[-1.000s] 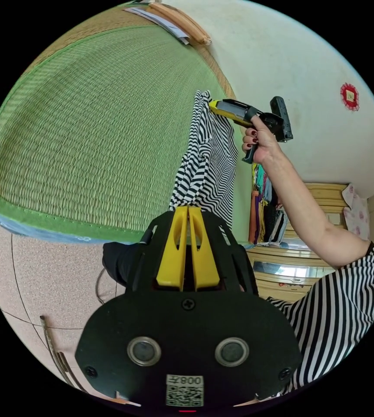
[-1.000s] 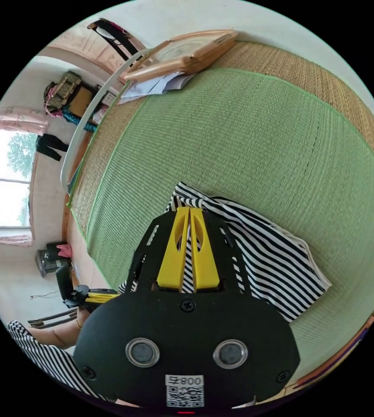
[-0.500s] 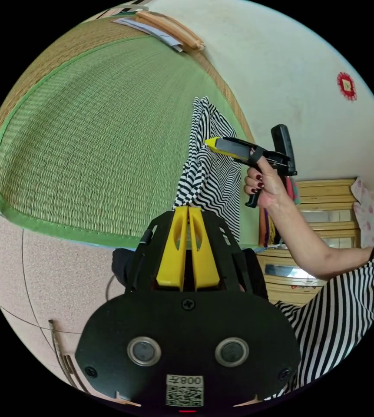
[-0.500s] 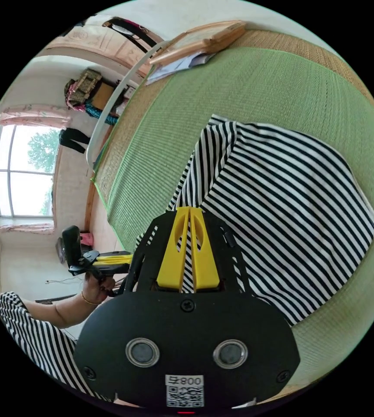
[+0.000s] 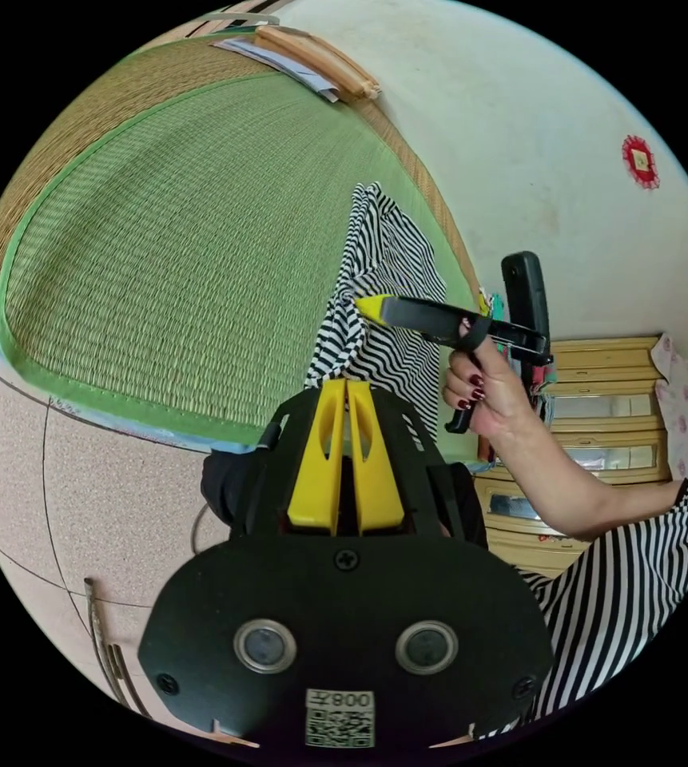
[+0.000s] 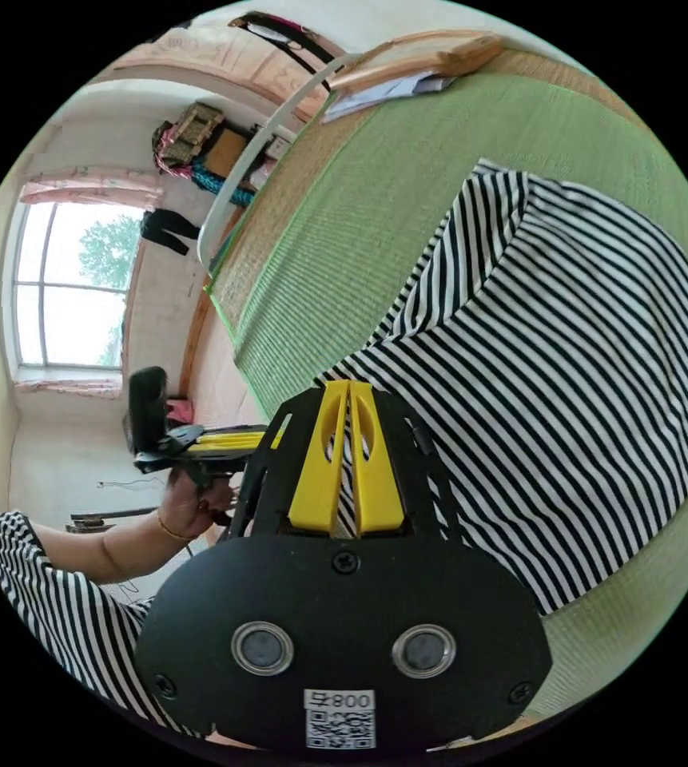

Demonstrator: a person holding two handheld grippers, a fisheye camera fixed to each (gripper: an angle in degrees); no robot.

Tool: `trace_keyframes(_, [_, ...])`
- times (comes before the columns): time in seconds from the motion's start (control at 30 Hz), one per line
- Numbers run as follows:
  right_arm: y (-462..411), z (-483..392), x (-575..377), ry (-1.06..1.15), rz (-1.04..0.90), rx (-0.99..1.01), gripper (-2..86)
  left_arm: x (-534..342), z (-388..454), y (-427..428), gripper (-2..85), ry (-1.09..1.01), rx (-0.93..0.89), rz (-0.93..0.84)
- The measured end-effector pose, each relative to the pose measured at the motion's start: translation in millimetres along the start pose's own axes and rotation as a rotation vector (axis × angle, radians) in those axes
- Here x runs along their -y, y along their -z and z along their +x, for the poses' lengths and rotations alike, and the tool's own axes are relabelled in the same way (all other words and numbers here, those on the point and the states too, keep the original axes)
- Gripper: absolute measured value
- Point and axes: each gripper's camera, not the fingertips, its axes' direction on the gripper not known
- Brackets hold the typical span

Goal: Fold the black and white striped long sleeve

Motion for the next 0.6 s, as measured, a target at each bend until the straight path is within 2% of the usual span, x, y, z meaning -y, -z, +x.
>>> trace_keyframes(0.07, [3, 10, -4, -0.049, 0.019, 0.069, 0.1, 0, 2, -2, 0.1, 0.003, -0.004, 0.012])
trace_keyframes(0.23, [36, -10, -38, 0.024, 0.08, 0.067, 0.1, 3, 8, -16, 0.1, -0.002, 0.039, 0.005])
trace_keyframes(0.43, [5, -11, -80, 0.006, -0.036, 0.081, 0.1, 0, 14, -32, 0.2, 0.022, 0.001, 0.042])
trace_keyframes(0.6, [11, -12, -100, -0.004, -0.018, 0.102, 0.1, 9, 30, -57, 0.2, -0.036, 0.06, 0.019])
